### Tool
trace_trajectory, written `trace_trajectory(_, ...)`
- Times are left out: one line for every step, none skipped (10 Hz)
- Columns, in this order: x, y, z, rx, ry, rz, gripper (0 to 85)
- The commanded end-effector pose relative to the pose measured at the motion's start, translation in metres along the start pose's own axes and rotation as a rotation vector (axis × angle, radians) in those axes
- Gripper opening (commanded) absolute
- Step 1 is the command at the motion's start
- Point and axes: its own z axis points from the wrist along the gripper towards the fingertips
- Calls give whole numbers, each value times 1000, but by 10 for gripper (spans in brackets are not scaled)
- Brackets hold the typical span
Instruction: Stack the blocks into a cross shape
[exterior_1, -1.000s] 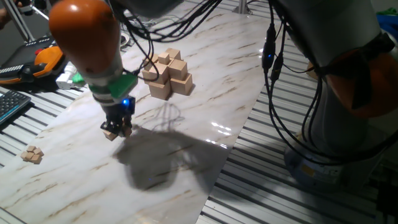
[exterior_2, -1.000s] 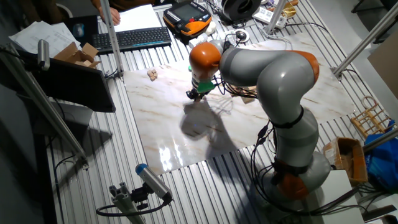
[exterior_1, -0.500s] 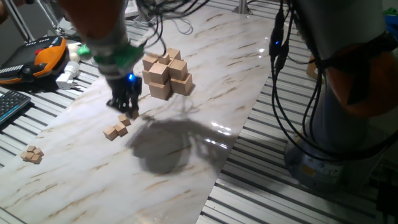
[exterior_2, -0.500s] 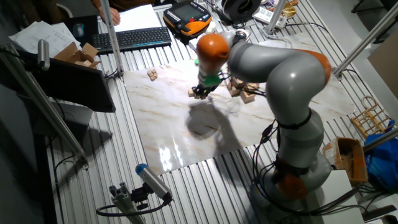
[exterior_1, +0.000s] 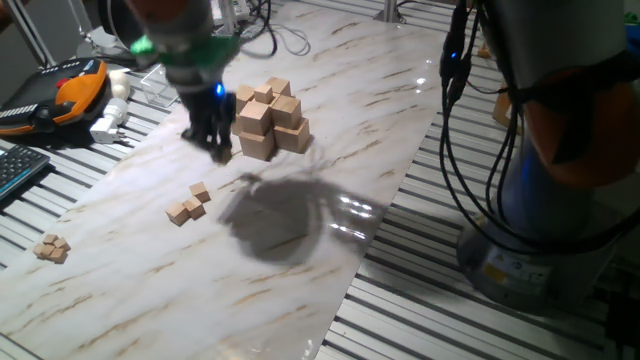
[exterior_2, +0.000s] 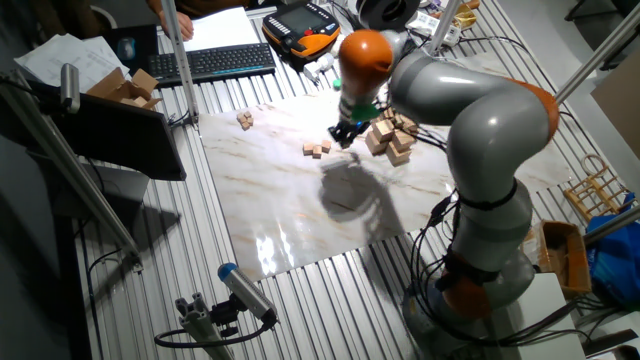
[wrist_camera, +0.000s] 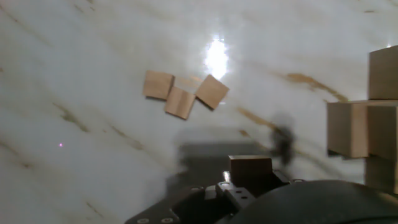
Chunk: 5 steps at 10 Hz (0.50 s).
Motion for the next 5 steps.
trace_trajectory(1, -26, -6, -5, 8, -6, 0)
trace_trajectory(3, -37, -9, -10, 11, -16, 0)
trace_trajectory(5, -47, -9, -12, 9, -27, 0)
trace_trajectory(6, -53, -8, -9, 9, -36, 0)
trace_trajectory(8, -61, -9, -8, 15, -43, 0)
